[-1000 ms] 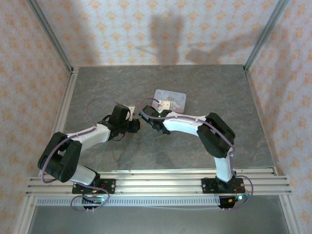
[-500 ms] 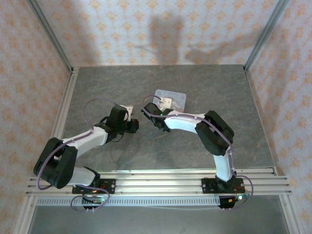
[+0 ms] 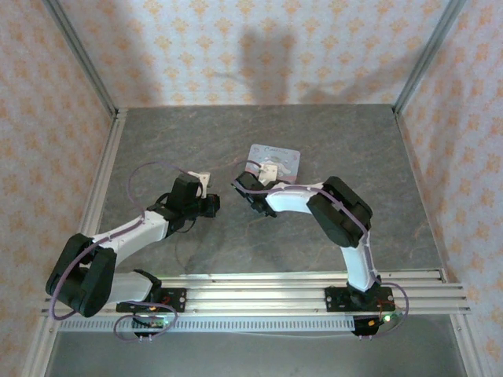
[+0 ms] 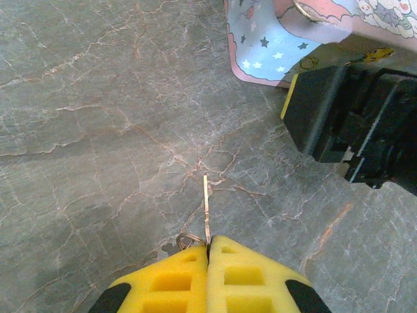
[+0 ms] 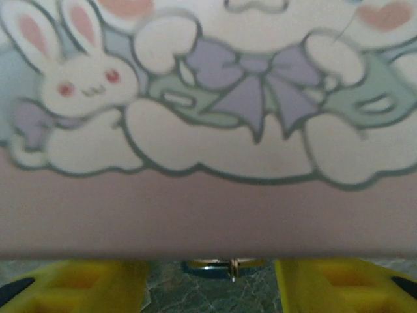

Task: Unlock a padlock with a key

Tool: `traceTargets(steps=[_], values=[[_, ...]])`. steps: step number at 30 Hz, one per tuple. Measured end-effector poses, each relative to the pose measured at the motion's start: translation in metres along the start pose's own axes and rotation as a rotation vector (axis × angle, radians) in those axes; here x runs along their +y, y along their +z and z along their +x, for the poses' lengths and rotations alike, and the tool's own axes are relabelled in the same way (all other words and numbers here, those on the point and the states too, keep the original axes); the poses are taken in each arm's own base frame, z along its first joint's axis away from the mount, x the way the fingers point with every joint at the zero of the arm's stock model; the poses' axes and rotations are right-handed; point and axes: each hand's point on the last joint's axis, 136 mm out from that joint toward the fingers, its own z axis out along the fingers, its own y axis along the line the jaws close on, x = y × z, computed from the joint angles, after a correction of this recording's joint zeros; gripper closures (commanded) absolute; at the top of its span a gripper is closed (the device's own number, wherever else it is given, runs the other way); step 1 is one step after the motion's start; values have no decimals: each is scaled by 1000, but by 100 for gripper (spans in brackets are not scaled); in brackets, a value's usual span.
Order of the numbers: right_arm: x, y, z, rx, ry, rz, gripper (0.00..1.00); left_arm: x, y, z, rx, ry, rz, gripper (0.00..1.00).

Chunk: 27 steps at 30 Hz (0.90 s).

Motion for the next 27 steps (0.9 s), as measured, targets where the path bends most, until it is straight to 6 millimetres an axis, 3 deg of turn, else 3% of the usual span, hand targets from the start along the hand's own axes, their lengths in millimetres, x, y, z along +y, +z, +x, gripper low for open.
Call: traceTargets(steps=[6,11,18,27], values=[[4,2,-3,4,13,-13,51,0,0,0,0,1,0,100],[9,2,-4,8,19,-36,74,0,0,0,-1,1,0,100],[10,0,-6,10,-2,-47,98,1,1,3,-1,18,4,100],[3,-15,-7,118,1,-197,100,-5,-5,16,-10,36,68,100]])
